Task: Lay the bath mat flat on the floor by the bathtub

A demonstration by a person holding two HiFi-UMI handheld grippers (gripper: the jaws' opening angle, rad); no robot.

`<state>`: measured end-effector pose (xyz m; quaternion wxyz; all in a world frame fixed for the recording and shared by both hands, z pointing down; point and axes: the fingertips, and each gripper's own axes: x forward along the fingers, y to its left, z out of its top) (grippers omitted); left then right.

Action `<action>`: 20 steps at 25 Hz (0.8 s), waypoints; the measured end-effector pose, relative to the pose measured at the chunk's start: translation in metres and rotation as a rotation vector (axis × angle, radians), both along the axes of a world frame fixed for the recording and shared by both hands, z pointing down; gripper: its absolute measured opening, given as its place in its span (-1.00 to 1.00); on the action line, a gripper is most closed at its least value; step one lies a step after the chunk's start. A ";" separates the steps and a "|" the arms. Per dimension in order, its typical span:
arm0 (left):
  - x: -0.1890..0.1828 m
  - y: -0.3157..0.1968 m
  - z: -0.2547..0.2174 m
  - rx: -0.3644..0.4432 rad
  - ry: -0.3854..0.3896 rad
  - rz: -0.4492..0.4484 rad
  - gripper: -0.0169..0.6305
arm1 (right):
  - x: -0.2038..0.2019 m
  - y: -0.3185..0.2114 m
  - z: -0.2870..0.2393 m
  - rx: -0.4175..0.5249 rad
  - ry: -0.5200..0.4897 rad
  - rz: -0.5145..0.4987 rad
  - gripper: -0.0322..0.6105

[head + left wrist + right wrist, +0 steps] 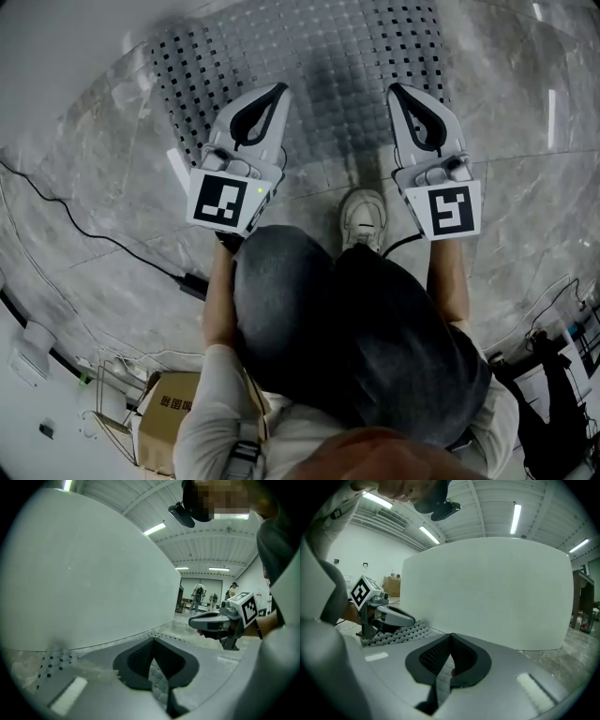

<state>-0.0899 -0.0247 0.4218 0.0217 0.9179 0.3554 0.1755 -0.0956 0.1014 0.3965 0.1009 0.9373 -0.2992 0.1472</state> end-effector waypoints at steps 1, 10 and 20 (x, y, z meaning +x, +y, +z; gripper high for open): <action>-0.001 0.000 0.001 0.002 -0.001 0.000 -0.94 | -0.001 -0.001 0.003 0.000 -0.009 -0.003 -0.90; -0.002 -0.001 -0.001 0.005 0.004 -0.005 -0.94 | -0.002 -0.003 0.011 0.005 -0.031 -0.003 -0.90; -0.001 -0.001 0.000 0.009 0.004 -0.006 -0.94 | -0.001 -0.002 0.014 0.007 -0.036 -0.006 -0.90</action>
